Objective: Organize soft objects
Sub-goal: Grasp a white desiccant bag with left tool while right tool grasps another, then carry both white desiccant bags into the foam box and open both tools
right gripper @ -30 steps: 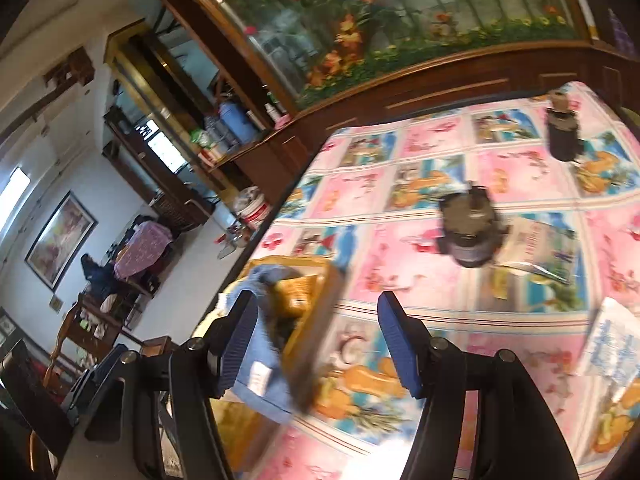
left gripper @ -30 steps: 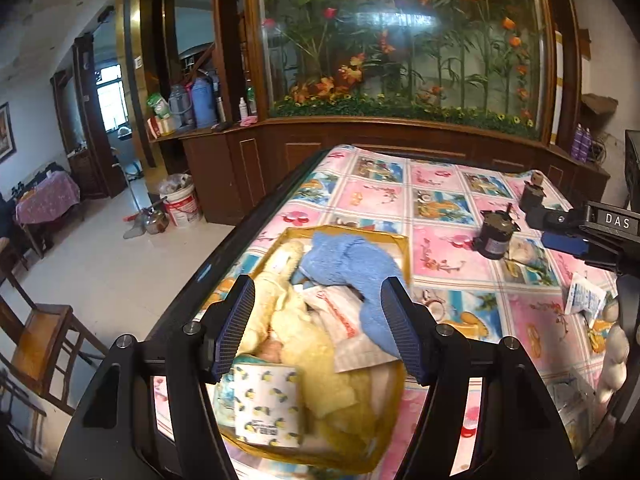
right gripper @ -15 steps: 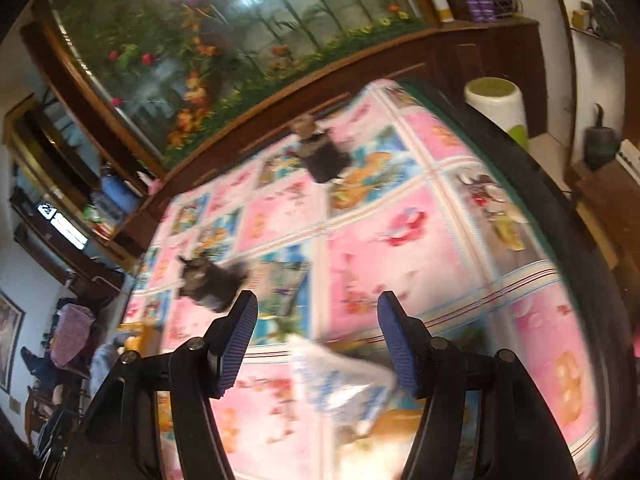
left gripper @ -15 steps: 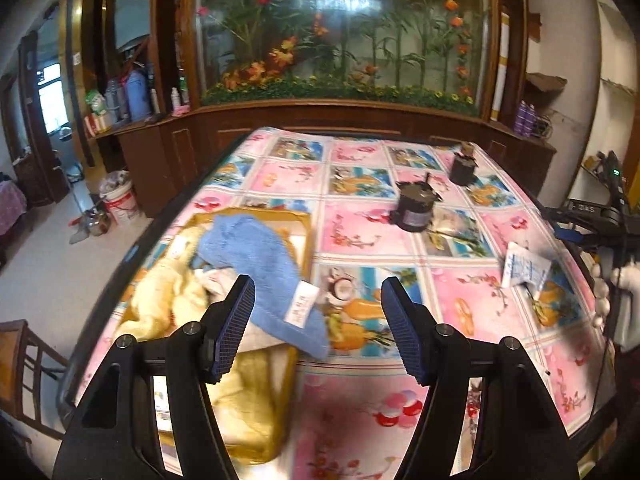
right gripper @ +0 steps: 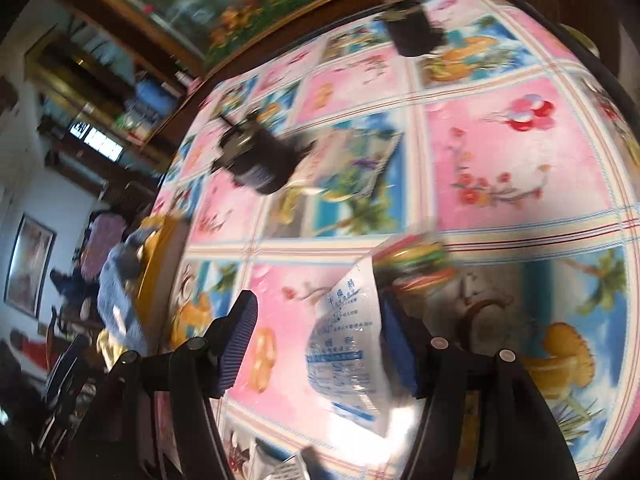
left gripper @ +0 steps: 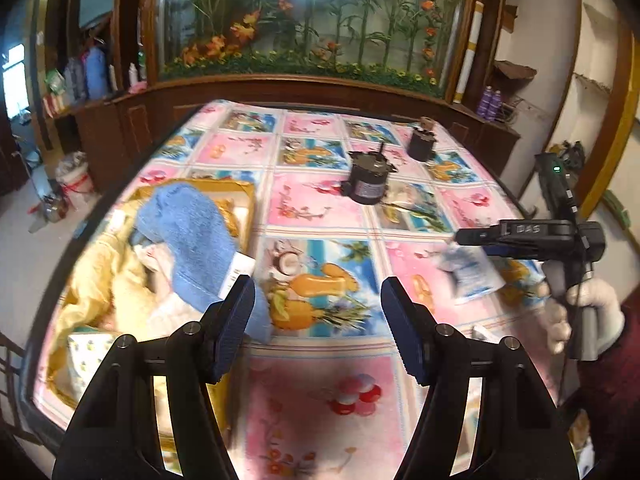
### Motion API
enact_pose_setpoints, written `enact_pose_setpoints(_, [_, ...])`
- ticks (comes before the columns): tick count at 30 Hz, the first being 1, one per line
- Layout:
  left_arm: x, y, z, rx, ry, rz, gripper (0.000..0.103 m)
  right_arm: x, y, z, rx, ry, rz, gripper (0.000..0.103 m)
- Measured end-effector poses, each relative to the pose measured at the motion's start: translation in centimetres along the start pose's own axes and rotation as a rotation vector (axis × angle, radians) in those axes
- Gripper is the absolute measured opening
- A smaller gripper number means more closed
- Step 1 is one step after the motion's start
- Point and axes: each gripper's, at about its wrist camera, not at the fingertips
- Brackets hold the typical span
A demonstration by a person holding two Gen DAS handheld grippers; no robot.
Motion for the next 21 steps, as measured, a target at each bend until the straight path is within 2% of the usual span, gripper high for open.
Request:
enact_pose_setpoints(4, [0.9,0.5,1.0,0.156,0.019,-0.041,0.066,1.0,0.9,-1.6,0.131,-0.122,-0.018,0.063])
enact_pose_setpoints(8, [2.6,1.4,4.1,0.245,0.109,-0.099,0.066,2.1,2.6,-3.1,0.207,-0.21,-0.039,0.063])
enact_pose_setpoints(9, [3.0,1.8,4.8,0.266,0.125,-0.121,0.066,2.4,2.9,-3.7,0.235,-0.245,-0.041,0.059])
enact_pose_setpoints(10, [3.5,2.2,5.5,0.284,0.135,-0.141,0.066,2.6,2.9,-4.0,0.25,-0.268,-0.035,0.045])
enact_pose_setpoints(11, [3.9,2.7,6.2,0.303,0.146,-0.159,0.066,2.8,2.9,-4.0,0.243,-0.269,-0.036,0.039])
enact_pose_setpoints(13, [4.4,3.4,7.4,0.337,0.173,-0.175,0.066,2.7,2.5,-3.8,0.222,-0.255,-0.025,0.035])
enact_pose_setpoints(21, [5.7,7.5,13.8,0.362,0.469,-0.233,0.066,3.3,-1.5,-1.9,0.153,-0.194,0.058,0.035])
Point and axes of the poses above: each gripper's, at about its wrist camera, not at the fingertips, and y roughly the way its jaws point, z to its right, x to its underside, and after that the axes turned 1 degree about -z, right-handed
